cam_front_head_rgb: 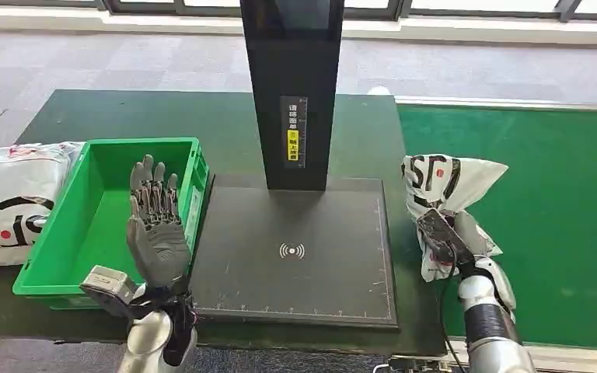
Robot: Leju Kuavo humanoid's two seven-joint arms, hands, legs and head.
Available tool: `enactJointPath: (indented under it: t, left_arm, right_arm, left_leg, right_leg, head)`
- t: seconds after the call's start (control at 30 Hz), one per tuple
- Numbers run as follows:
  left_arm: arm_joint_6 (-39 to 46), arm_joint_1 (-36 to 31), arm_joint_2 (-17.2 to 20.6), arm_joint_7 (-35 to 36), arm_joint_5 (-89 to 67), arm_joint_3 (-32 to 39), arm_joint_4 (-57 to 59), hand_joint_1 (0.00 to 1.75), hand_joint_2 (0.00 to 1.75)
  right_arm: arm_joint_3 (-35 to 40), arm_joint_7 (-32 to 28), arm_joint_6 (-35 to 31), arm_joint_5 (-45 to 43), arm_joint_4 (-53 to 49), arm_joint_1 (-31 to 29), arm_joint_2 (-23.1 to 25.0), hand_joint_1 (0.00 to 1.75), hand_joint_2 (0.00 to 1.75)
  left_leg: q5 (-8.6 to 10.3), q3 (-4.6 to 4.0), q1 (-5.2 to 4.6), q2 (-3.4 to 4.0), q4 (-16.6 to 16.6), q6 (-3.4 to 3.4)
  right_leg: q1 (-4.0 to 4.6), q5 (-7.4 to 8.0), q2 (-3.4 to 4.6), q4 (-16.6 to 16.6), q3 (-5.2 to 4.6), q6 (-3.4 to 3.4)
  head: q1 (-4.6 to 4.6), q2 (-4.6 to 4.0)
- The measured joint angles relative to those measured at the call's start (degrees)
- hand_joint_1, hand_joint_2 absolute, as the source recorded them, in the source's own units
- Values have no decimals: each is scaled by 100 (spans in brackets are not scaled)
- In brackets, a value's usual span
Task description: Moved the parcel from conveyor to table for the left to box.
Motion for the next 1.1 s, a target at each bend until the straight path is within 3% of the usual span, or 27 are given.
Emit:
enactJointPath:
  t: [0.33,0.67,0.8,0.9,1.1]
  left_arm:
    - [-57,85,0,4,0,31,-96,0,0]
    - [-302,161,4,-22,2,162,-133,0,0]
    - [-302,161,4,-24,2,175,-131,0,0]
    - [-431,97,2,-11,9,175,-96,0,0]
    - [-599,-282,-9,20,9,177,230,0,0]
  right_arm:
    - [310,-125,181,-210,-386,128,129,175,175]
    - [1668,-441,719,-710,-2248,1282,516,175,175]
    - [1906,-409,741,-776,-2605,1445,549,175,175]
    - [2030,-749,961,-961,-2951,1655,579,175,175]
    - [2853,-623,1010,-1288,-3591,1972,717,175,175]
  left_leg:
    - [0,1,2,2,0,-1]
    - [-10,1,4,5,-2,-14]
    - [-10,1,4,3,-2,-13]
    - [-10,1,3,3,-1,-13]
    - [-10,6,5,14,-2,-16]
  right_leg:
    - [2,-1,2,3,-2,-2]
    - [4,-14,4,3,-7,-16]
    - [3,-14,1,3,-6,-16]
    - [3,-14,1,2,-4,-15]
    - [4,-14,13,5,-11,-18]
  head:
    - [0,0]
    - [0,0]
    - [0,0]
    - [0,0]
    - [-2,0]
